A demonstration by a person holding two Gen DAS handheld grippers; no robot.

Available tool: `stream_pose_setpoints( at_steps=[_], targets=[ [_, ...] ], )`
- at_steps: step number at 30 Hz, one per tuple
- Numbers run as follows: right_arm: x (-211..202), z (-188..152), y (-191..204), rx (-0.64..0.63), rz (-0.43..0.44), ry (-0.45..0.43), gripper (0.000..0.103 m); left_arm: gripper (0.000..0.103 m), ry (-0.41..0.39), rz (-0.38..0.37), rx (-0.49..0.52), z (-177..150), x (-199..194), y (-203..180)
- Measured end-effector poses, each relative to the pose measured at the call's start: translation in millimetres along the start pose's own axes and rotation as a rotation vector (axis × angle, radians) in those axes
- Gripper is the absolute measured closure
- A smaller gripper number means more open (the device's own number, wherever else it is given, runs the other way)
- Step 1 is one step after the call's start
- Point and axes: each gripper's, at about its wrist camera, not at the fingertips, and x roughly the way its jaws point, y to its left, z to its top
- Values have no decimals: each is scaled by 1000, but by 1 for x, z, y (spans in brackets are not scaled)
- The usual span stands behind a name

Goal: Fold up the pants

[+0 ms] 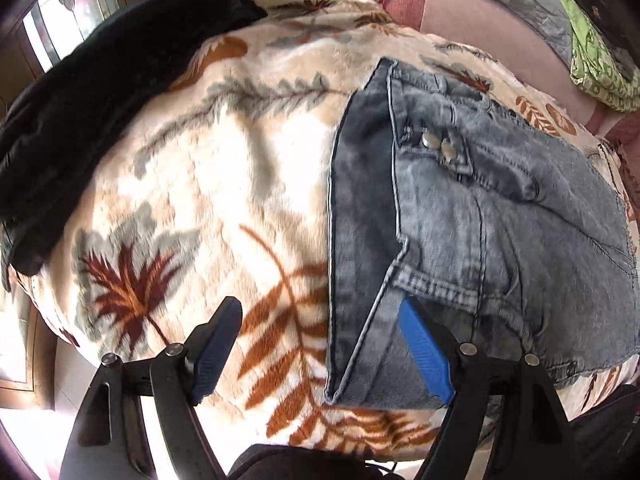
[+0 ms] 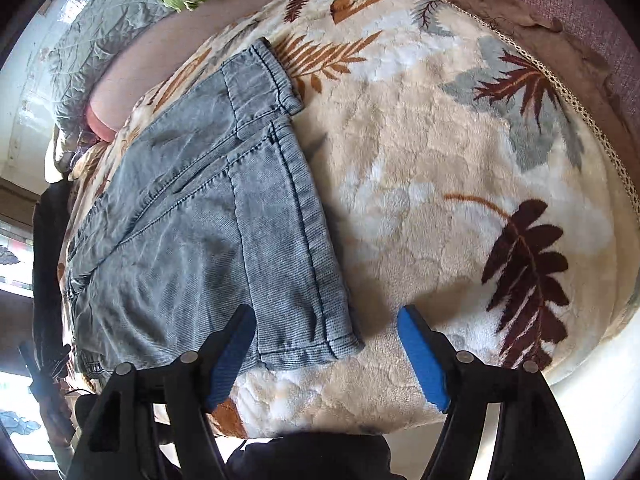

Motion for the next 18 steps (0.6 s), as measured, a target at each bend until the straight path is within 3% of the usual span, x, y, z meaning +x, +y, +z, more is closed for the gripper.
stream_pose_setpoints(
  at_steps=[2, 4, 8, 9, 10, 11, 12, 14, 16, 18],
  targets=[
    [0, -5, 3, -11, 11, -3, 30, 22, 39, 8, 1, -7, 8, -1],
    [0, -8, 11, -48, -15, 13, 67, 22, 26, 19, -1, -6, 3, -2],
    [1, -10, 23, -120, -82, 22, 71, 33, 60, 36, 60, -6, 9, -15],
    [2, -11, 23, -121, -87, 20, 71, 41, 62, 30, 65, -5, 7, -17],
    [3, -12, 24, -128, -97, 16, 71, 60, 68, -6, 63, -4, 4, -19],
    [4, -14, 25, -137, -106, 13, 71, 70, 66, -34, 55, -2, 1, -22],
    [5, -15, 26, -140, -110, 11, 70, 72, 49, -22, 63, -2, -5, -26],
    [6, -14, 25, -131, -104, 11, 70, 71, 3, -4, 114, 2, -14, -34],
    [5, -14, 23, -121, -88, 14, 69, 43, -29, -10, 103, 11, -19, -34],
    [5, -14, 22, -117, -77, 15, 69, 36, -89, -34, 63, 25, -23, -29]
  ],
)
